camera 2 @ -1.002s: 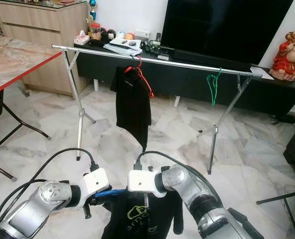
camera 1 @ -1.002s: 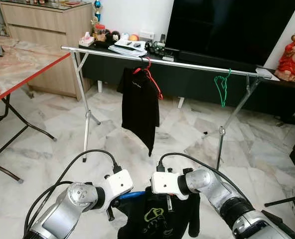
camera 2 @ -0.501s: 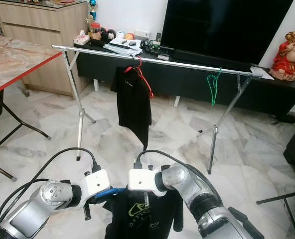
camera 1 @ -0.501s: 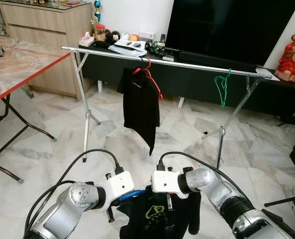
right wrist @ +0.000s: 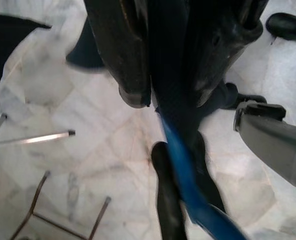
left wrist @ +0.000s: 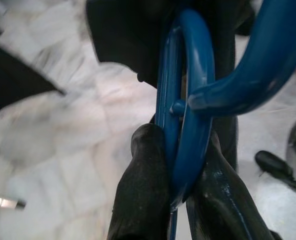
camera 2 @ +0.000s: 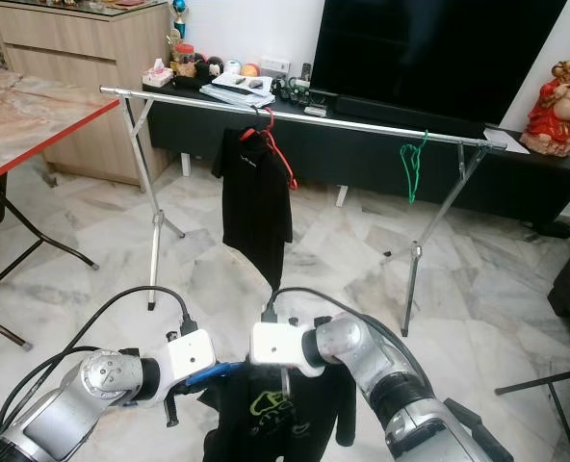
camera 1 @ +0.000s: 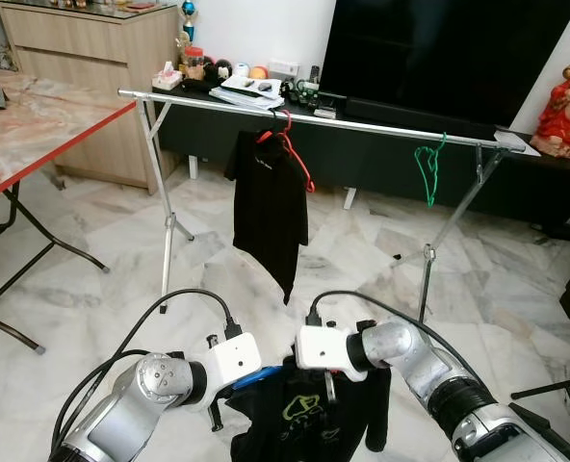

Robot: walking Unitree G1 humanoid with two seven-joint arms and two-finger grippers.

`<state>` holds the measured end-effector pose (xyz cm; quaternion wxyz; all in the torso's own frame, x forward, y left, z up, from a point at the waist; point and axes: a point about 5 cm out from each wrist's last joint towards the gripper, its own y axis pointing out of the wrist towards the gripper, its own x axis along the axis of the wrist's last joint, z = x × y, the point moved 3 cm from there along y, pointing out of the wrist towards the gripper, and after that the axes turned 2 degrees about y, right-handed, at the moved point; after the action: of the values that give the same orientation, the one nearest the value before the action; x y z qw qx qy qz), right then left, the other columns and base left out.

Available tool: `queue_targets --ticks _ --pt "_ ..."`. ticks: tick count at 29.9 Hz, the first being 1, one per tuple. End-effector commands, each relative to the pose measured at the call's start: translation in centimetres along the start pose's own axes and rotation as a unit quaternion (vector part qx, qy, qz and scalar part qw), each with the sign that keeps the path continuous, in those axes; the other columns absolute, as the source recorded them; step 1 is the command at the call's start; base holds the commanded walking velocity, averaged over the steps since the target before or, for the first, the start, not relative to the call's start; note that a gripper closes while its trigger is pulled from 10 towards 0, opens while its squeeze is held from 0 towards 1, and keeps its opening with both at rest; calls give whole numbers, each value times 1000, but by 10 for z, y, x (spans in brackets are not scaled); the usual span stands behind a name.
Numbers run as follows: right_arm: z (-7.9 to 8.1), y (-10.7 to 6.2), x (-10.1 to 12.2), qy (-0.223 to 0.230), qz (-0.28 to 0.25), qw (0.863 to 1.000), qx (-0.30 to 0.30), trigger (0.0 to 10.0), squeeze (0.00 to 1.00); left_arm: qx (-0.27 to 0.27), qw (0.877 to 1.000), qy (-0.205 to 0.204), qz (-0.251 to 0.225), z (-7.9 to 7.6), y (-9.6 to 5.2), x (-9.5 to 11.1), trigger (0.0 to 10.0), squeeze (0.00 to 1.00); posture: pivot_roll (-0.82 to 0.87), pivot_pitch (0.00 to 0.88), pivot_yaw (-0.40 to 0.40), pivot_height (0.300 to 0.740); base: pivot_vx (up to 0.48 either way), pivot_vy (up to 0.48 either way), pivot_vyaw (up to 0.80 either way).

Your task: Hang hanger

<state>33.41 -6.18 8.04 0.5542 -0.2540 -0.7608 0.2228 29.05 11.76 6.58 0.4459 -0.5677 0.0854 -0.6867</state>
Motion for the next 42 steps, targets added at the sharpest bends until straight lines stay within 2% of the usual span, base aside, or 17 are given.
queue_targets --ticks 1,7,11,12,16,18,23,30,33,42 --pt "-5 -6 4 -7 -7 1000 -2 10000 1000 14 1000 5 -8 7 -1 6 0 0 166 0 -129 740 0 0 0" --pt "-4 -10 4 -16 -3 1000 7 10000 1000 14 1000 3 -6 7 0 4 0 0 162 0 -132 740 0 0 0" --pt "-9 -14 4 -23 1 1000 -8 10000 980 18 1000 -3 -7 7 0 2 0 0 158 0 -135 740 0 0 0" --pt "-15 -18 4 -24 3 999 -31 10000 0 19 1000 -5 -8 7 1 2 0 0 157 0 -137 740 0 0 0" --pt "-32 -30 3 -18 6 995 -94 10000 0 17 1000 -14 -13 5 -1 2 0 0 155 0 -139 740 0 0 0" --pt "-40 -43 -4 -7 13 992 -127 10000 0 17 1000 -17 -13 5 -5 -1 0 0 152 0 -140 740 0 0 0" --pt "-44 -67 -22 12 41 987 -154 10000 0 22 999 -25 -12 7 -12 -7 0 0 148 0 -140 740 0 0 0" --pt "-33 -87 -49 44 69 984 -156 10000 0 33 998 -38 -23 19 -28 -12 0 0 138 0 -132 740 0 0 0" --pt "-21 -91 -59 60 71 987 -134 10000 0 20 998 -41 -34 23 -39 -11 0 0 135 0 -127 740 0 0 0" --pt "-11 -97 -71 84 71 985 -134 10000 0 -5 997 -54 -56 26 -57 -10 0 0 132 0 -119 740 0 0 0"
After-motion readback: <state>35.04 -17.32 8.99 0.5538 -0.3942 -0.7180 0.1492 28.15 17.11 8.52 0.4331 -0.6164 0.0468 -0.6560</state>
